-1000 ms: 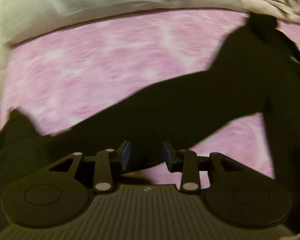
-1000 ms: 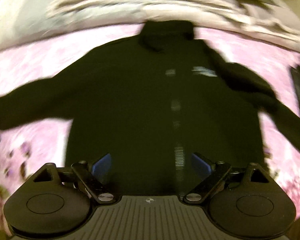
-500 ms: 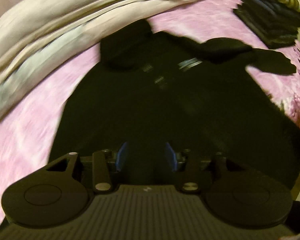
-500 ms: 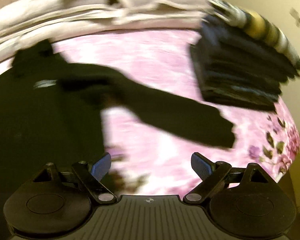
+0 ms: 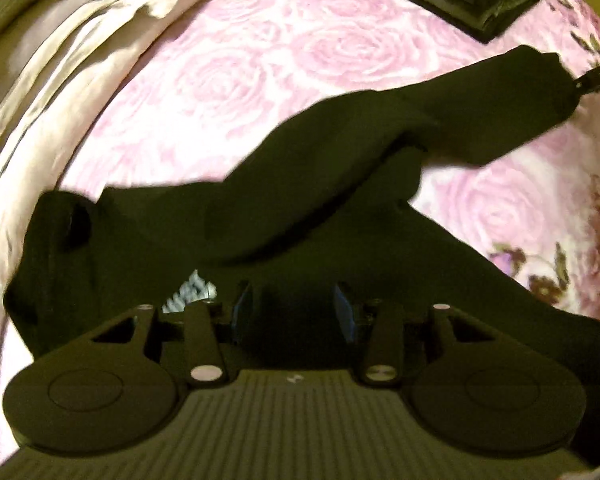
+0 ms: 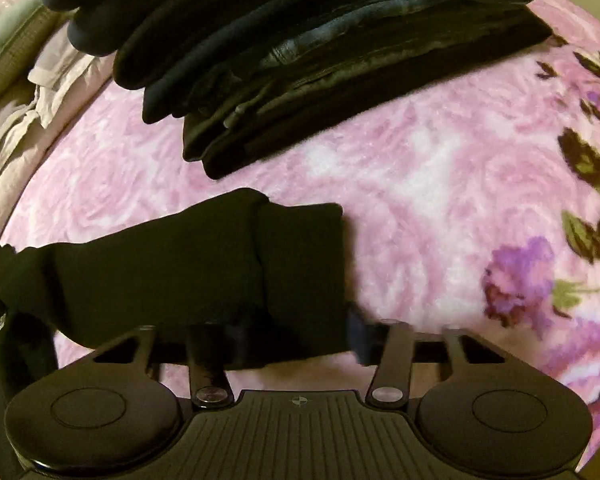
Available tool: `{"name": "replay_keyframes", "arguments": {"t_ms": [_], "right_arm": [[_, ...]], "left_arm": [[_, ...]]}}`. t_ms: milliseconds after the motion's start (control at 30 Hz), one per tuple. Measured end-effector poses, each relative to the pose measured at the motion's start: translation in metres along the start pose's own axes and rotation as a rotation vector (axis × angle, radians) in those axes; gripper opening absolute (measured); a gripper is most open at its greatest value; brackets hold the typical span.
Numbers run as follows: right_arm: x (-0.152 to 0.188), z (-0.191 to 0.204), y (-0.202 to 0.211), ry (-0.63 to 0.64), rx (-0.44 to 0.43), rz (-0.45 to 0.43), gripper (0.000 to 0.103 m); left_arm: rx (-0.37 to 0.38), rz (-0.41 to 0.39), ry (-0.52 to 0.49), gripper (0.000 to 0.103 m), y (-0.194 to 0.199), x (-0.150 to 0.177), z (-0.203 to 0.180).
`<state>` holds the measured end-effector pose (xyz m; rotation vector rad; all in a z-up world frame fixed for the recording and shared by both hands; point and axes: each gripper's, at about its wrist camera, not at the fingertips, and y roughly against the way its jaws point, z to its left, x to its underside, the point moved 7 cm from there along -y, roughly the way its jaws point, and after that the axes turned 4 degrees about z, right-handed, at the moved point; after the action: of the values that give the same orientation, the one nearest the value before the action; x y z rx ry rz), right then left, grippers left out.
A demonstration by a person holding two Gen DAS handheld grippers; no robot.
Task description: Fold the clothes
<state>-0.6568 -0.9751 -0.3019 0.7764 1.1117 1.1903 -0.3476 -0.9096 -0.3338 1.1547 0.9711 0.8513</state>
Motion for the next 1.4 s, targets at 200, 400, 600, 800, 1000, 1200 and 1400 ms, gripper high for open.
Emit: {"name": "replay_keyframes", "arguments": {"t_ms": [200,400,600,800,1000,1200,1400], "right_arm": [[-0.039,-0.031,0.080,-0.081,0.046,-0.213,0.001],[-0.063,-0.047,0.124,-0.057,0.164,-0.386,0.001],[-0.048,-0.062,0.105,-0.126,0.202,-0.340,0.002],[-0.018,-0.039,0.084,0.040,0.191,-0.272,0.099],[0.043,0.010,0.057,0.477,0.176,-0.109,0.099],[0.066,0.021,0.026,0.718,0.296,-0.086,0.099],[-0.007,-0.028,0.079,0.315,0.407,-0.385,0.099]], "left_arm": [[0.027,-0.044,0.026,0.042,-0.001,-0.033,0.024],[0.065,-0.075,-0.077,0.042,-0.019,-0.057,0.020],[0.055,-0.078,-0.100,0.042,-0.055,-0.084,0.008],[0.054,-0.108,-0.010,0.042,-0.067,-0.119,0.014],[0.074,-0.125,-0.007,0.042,-0.071,-0.149,0.008],[0.070,-0.158,-0.040,0.042,-0.071,-0.181,-0.009],[0.058,-0.269,0.029,0.042,-0.035,-0.207,0.003]]}}
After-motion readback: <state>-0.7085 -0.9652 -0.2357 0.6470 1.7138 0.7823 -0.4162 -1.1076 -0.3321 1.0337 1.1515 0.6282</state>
